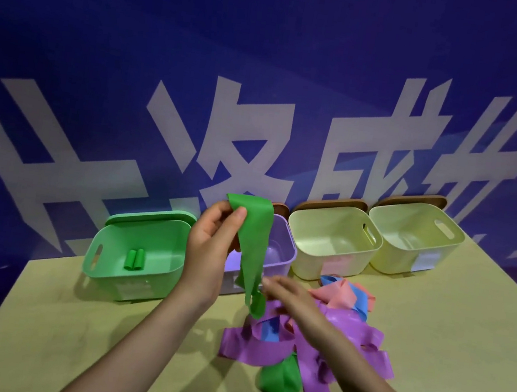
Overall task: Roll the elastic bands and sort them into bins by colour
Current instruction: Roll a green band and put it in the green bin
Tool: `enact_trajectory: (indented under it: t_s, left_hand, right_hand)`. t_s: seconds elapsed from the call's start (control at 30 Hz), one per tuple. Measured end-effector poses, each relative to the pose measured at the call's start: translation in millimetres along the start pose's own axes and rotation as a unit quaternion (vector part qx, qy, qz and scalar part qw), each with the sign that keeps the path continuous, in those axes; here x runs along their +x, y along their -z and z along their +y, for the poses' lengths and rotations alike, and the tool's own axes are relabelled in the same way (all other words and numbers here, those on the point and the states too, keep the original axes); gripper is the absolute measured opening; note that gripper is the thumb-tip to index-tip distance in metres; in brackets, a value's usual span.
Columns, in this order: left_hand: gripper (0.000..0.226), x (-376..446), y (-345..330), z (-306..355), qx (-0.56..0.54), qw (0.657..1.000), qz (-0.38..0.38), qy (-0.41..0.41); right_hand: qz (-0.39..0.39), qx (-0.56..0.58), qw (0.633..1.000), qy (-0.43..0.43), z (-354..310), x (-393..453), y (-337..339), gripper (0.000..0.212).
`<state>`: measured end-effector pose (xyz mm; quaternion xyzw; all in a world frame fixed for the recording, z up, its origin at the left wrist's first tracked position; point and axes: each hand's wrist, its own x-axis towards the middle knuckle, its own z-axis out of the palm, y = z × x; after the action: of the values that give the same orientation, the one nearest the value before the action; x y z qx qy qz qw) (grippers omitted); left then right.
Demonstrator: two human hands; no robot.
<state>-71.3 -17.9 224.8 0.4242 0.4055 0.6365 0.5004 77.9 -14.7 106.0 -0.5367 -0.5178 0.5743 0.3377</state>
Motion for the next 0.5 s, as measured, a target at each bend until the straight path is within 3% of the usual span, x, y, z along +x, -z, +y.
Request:
enact_trajectory:
  t_s: [0.17, 0.27, 0.5]
  left_hand:
    - [0.019, 2, 2, 2, -0.029, 1.0, 0.003, 0.001]
    - [0.021, 4, 8, 3, -0.041, 0.999, 0.018, 0.002]
    - [0.011, 15, 39, 0, -0.072, 0.994, 0.083, 0.027]
  right_hand:
    - [0.012, 0.123, 0.979, -0.164, 41, 12, -23, 0.02]
    - [0.004, 0.17, 0.974, -0.147, 47, 15, -28, 0.012]
    - [-0.018, 0.066, 0.995, -0.073, 39, 4, -17, 0.007]
